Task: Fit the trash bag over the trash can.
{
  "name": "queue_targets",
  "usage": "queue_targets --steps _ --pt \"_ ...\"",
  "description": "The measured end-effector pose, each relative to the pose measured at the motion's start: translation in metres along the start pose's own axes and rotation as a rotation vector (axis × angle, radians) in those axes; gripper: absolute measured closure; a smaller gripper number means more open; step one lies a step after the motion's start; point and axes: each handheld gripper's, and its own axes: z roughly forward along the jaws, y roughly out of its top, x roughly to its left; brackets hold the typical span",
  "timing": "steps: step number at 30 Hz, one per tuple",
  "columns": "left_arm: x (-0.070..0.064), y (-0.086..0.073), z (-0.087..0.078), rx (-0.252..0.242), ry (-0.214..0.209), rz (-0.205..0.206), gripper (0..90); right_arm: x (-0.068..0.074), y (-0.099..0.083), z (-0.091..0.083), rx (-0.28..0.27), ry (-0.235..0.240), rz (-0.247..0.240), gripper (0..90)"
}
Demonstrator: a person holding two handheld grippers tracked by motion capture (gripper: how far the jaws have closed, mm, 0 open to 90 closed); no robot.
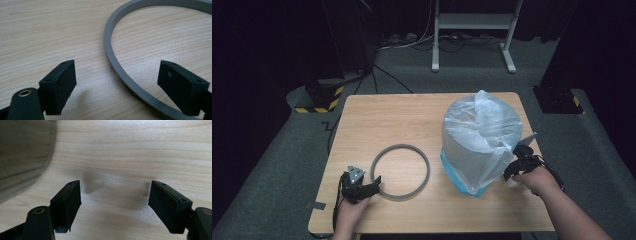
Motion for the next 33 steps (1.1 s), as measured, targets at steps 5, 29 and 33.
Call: queue_targets --steps 5,29,33 --pt "0.0 0.0 0.0 -0.001 -0.003 -0.002 15.9 0.003 0.006 -0.015 0.017 -0.003 0.012 27.5" --pt "0.0 0.0 0.001 0.013 -0.011 0.007 16.8 0.014 0.023 -0.111 0.057 -0.036 0.029 37.2" --pt "0.0 0.0 0.001 0.013 -0.012 0.006 16.9 0.016 0.025 -0.126 0.066 -0.055 0.026 37.6"
